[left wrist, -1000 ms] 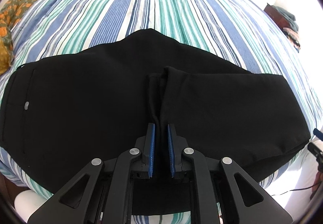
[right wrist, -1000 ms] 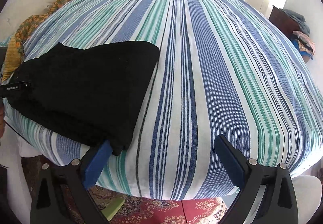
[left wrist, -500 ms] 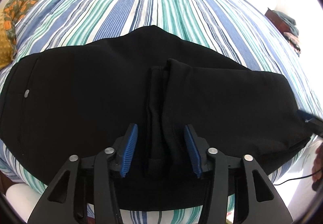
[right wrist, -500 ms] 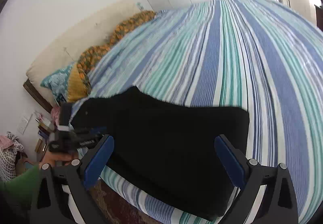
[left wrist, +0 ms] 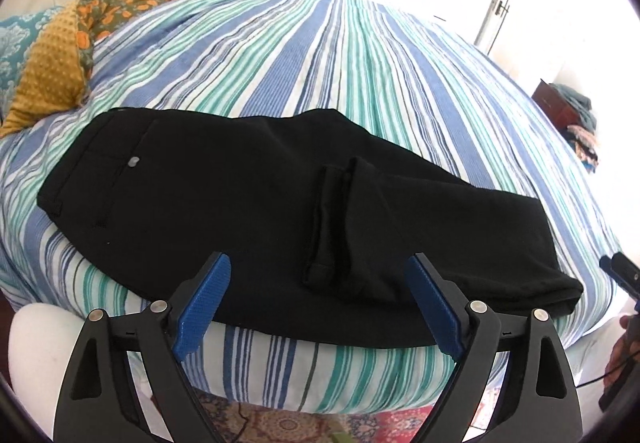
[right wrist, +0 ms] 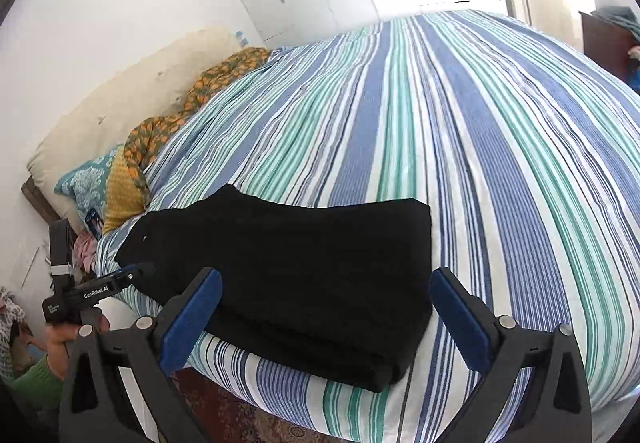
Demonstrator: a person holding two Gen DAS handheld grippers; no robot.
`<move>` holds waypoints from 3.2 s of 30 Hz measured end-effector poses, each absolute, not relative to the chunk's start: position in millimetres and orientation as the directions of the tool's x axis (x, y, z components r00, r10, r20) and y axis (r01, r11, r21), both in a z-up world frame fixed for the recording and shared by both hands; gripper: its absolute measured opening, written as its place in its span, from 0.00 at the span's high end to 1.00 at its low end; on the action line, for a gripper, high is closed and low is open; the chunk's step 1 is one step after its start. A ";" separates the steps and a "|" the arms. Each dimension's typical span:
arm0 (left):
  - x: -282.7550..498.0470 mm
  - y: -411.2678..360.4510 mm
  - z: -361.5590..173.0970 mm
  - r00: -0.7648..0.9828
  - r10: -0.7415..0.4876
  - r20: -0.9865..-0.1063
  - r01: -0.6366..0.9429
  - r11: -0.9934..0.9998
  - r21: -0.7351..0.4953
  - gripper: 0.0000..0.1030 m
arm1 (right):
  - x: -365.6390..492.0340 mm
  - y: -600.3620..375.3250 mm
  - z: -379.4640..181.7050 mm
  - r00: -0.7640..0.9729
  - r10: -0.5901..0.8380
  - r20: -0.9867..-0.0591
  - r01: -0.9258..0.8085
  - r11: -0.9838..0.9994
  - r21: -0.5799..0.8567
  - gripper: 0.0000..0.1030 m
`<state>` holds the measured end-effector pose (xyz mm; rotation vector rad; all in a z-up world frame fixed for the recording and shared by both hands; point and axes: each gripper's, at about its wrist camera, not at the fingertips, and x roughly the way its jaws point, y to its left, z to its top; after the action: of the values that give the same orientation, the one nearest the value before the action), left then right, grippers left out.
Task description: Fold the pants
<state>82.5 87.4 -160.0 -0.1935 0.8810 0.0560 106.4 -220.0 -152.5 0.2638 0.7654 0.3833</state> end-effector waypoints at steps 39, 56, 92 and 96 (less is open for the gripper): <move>36.2 113.7 -165.1 0.625 0.069 -0.778 -0.350 0.915 -0.200 0.06 | 83.7 -233.9 -166.8 0.745 0.125 -0.655 -0.060 0.991 0.121 0.00; 16.4 268.4 -155.6 0.701 0.082 -0.708 -0.566 0.669 -0.482 0.07 | 81.6 -240.8 -169.2 0.735 0.137 -0.665 -0.042 0.987 0.156 0.00; 103.2 355.5 -232.9 0.607 -0.066 -0.792 -0.584 0.639 -0.500 0.53 | 85.5 -219.1 -189.6 0.667 0.127 -0.734 -0.094 0.992 0.087 0.00; 89.7 361.0 -221.6 0.645 -0.086 -0.759 -0.585 0.584 -0.563 0.80 | 86.1 -219.4 -190.1 0.665 0.129 -0.736 -0.090 0.992 0.093 0.00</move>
<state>89.7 361.0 -221.6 -0.9199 0.8395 0.3343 86.1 -219.4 -190.1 0.0501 0.8346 0.1241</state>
